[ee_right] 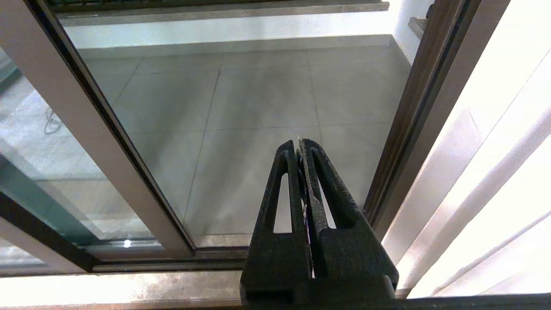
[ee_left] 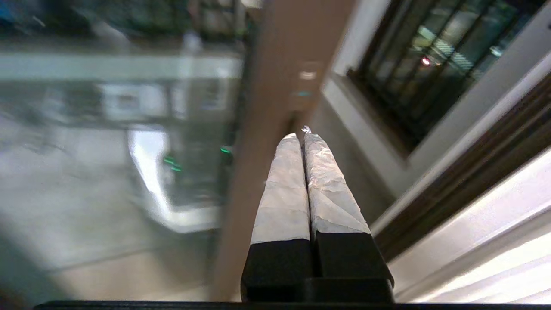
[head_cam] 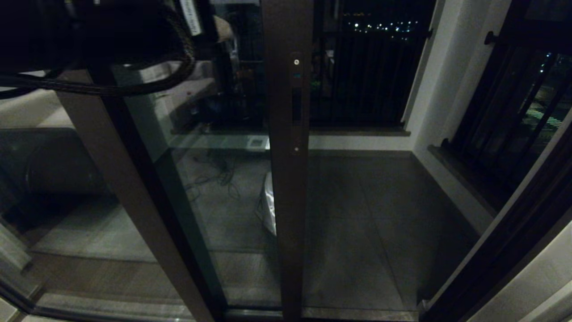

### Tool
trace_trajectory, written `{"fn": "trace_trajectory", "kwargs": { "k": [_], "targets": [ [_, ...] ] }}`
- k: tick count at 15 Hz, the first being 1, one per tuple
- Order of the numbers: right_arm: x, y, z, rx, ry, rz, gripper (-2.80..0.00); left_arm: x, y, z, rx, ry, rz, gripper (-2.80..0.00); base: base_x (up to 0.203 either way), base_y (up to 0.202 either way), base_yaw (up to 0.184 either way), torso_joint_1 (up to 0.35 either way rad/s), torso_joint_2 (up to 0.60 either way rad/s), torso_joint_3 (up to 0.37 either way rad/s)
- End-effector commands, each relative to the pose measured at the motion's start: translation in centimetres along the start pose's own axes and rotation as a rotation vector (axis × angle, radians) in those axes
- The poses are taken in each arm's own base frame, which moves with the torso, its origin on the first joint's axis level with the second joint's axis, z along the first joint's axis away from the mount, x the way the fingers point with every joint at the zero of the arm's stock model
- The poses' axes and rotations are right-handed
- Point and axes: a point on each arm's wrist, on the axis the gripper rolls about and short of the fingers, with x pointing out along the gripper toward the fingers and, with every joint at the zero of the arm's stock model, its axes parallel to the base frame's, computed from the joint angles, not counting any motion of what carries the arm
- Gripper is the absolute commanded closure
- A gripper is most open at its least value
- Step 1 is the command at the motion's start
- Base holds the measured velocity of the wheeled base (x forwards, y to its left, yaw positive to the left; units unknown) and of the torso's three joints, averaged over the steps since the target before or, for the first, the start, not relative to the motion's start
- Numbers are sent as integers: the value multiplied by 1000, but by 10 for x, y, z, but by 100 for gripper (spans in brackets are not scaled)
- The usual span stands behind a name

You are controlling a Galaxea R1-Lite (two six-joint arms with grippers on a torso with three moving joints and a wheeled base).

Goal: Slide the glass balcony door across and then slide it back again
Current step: Open the slid door

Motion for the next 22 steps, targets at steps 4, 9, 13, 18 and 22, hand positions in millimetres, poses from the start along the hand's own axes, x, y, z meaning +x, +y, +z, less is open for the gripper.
{"fn": "trace_trajectory", "kwargs": {
  "k": [4,9,13,18,22],
  "targets": [
    [0,0,0,0,1,0,0,80,-43,-51,14,135,-52,0,0,0,0,0,0,0],
    [0,0,0,0,0,0,0,121,-61,-79,14,127,-78,0,0,0,0,0,0,0],
    [0,0,0,0,1,0,0,141,-66,-90,14,105,-73,0,0,0,0,0,0,0],
    [0,0,0,0,1,0,0,164,-57,-103,80,50,0,0,0,0,0,0,0,0],
    [0,0,0,0,1,0,0,186,-32,-106,125,-3,68,0,0,0,0,0,0,0]
  ]
}}
